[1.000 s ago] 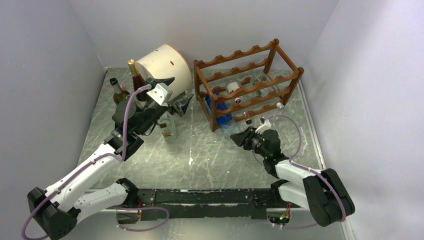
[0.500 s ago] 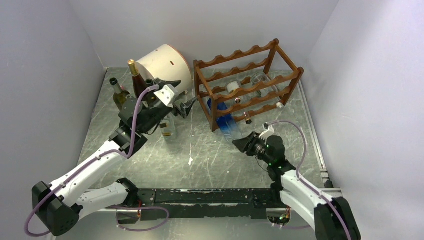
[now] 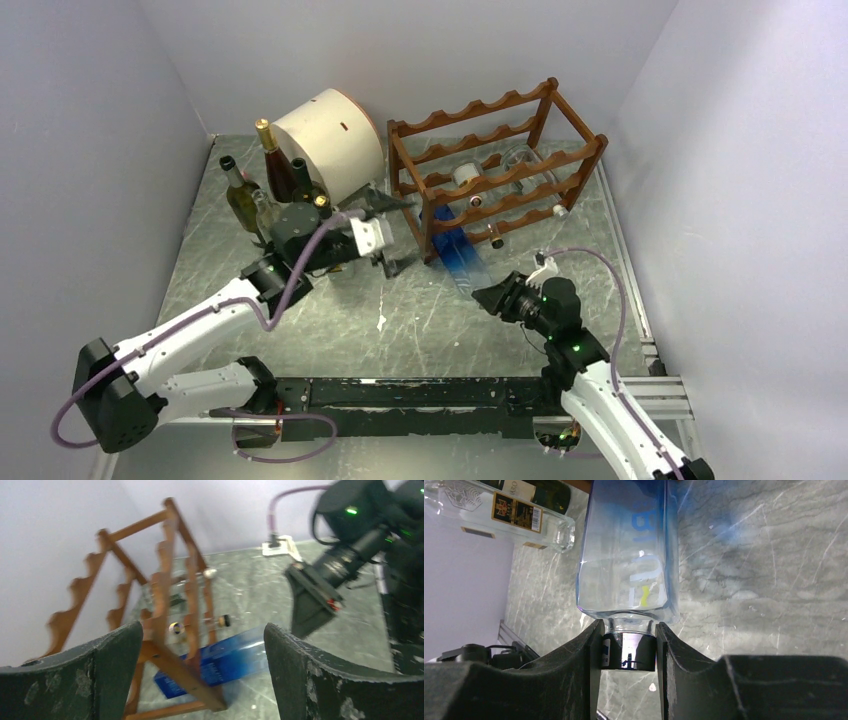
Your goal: Take the wine bottle off the wine rack
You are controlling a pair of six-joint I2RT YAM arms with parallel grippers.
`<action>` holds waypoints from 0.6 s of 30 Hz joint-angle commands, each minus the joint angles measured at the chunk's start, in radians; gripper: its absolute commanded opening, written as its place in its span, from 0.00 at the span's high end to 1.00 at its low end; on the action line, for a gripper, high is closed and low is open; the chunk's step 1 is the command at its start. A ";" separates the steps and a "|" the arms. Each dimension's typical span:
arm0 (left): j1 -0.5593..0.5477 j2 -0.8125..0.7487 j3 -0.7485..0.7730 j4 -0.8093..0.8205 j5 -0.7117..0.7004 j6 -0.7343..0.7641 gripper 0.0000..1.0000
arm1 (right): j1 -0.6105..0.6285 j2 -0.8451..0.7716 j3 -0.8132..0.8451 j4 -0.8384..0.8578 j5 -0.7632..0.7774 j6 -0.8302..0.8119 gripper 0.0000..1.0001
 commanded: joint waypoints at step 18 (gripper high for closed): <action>-0.422 0.433 0.069 -0.109 -0.243 0.625 0.01 | 0.007 -0.151 0.309 -0.503 -0.051 -0.019 1.00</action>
